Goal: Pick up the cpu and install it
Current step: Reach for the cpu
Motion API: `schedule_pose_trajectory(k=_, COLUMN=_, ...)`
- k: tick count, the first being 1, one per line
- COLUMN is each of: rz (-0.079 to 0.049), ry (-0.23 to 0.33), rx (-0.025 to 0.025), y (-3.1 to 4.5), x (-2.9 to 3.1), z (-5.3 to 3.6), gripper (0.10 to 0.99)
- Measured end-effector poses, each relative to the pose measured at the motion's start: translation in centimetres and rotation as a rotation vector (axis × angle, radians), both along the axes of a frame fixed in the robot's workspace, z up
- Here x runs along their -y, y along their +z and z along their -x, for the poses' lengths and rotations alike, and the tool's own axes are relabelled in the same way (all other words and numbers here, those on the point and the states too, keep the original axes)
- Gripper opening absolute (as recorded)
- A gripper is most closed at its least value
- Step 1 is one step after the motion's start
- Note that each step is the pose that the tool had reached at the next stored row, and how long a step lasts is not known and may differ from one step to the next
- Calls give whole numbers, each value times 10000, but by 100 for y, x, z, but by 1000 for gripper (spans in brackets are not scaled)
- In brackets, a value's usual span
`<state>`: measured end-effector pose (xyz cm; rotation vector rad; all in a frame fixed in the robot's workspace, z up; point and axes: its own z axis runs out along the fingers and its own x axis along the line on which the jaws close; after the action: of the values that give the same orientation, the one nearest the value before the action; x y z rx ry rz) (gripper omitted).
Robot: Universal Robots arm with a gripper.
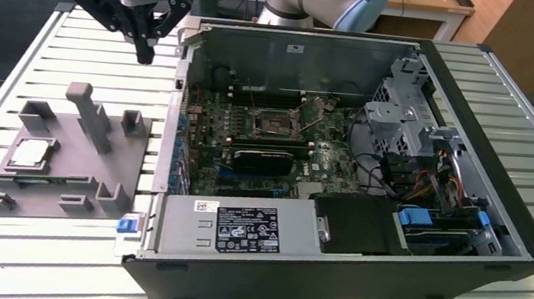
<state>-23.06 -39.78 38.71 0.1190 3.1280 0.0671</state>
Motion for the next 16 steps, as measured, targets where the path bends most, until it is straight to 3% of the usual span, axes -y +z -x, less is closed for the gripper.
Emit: schedule_pose_trajectory(k=16, rz=0, ry=-1, rx=-19, y=-10, x=0, z=137, gripper=106)
